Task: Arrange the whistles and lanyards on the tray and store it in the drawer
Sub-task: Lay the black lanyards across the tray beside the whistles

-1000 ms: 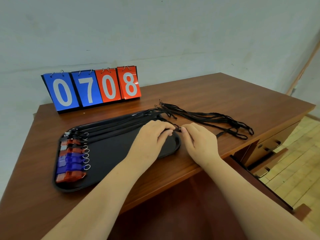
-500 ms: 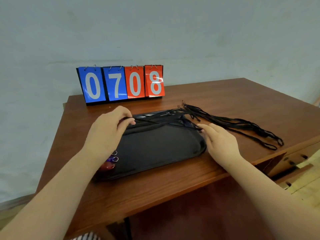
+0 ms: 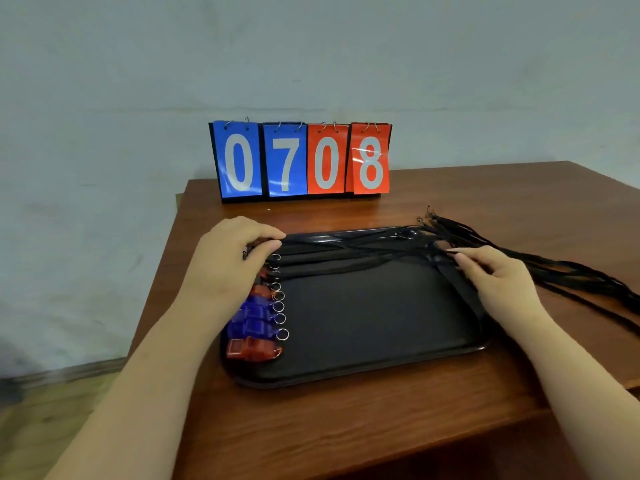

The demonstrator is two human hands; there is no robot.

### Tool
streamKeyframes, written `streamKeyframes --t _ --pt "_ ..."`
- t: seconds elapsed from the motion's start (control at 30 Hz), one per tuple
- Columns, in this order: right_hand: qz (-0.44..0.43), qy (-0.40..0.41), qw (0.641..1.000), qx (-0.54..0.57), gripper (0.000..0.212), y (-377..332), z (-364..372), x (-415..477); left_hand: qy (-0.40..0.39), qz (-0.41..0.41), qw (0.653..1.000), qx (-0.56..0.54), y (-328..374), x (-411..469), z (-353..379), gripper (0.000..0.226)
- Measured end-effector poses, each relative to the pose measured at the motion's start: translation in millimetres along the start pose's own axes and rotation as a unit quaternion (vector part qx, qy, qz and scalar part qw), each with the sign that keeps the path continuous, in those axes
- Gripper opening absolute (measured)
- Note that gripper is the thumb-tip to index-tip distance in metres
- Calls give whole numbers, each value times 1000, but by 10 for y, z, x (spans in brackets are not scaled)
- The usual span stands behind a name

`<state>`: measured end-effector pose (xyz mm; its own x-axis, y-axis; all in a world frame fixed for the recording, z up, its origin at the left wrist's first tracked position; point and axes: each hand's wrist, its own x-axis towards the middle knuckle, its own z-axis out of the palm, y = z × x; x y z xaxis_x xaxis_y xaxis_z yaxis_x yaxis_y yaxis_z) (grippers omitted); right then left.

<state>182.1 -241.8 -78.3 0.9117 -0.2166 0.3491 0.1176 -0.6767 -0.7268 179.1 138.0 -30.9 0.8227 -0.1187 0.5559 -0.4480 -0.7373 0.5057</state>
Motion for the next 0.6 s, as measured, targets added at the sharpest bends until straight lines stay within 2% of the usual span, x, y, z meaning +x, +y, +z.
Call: streamKeyframes --t 0.17,0.37,0.6 --pt "1 11 999 35 19 -29 -12 -25 -23 -12 999 34 -27 -17 30 15" --pt "19 27 998 51 17 3 -23 16 -53 -48 997 24 -27 -49 68 15" --pt "-18 54 997 53 18 -45 -14 1 -107 -92 990 -3 -18 -67 85 6"
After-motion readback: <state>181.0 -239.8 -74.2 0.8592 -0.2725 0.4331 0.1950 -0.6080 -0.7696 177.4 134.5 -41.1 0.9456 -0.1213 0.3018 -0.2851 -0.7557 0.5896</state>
